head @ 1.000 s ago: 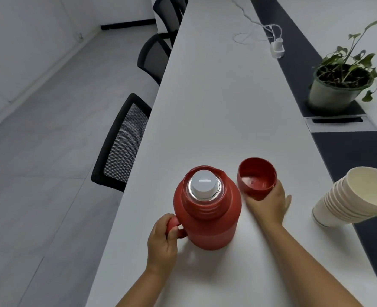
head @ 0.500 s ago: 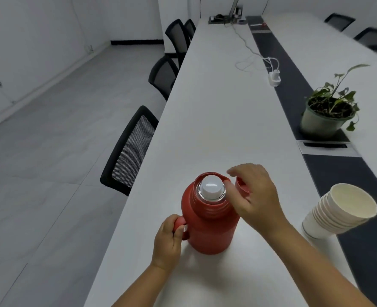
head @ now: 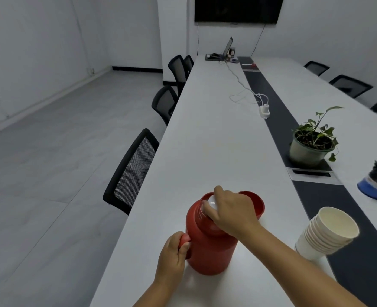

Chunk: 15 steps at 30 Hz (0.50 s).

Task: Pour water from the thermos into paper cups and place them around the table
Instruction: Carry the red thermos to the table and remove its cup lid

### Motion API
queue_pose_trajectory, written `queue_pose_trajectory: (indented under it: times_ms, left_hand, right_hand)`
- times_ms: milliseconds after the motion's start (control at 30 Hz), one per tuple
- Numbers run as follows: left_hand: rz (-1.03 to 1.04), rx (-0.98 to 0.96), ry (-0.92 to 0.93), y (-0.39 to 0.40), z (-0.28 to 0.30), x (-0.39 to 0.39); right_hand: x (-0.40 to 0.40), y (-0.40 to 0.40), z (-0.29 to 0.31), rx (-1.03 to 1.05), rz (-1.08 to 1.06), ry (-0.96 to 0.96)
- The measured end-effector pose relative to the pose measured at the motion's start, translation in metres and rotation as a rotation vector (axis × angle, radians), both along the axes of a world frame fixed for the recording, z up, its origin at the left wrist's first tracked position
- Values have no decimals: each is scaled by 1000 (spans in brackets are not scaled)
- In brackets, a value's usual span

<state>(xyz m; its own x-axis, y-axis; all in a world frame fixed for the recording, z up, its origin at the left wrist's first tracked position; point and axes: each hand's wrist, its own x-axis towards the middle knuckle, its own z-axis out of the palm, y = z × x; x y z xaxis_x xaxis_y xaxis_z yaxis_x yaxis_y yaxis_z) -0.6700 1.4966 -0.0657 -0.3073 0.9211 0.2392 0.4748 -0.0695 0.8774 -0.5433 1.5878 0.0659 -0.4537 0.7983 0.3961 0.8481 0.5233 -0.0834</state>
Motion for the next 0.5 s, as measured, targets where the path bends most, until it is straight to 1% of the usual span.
queue_pose_trajectory:
  times_ms: [100,300,400,500]
  left_hand:
    - [3,-14,-27,1,4,1]
    - [21,-18,-46,-1,-2,3]
    - [23,-17,-20,-1,-2,3]
    - [30,-31,-15,-3,1,2]
  right_hand:
    - [2,-1,-2,3,-9,82]
    - [4,-2,-14,41,20,320]
    - [5,-2,-11,-183,-24,633]
    - [7,-4,-11,-269,-27,875]
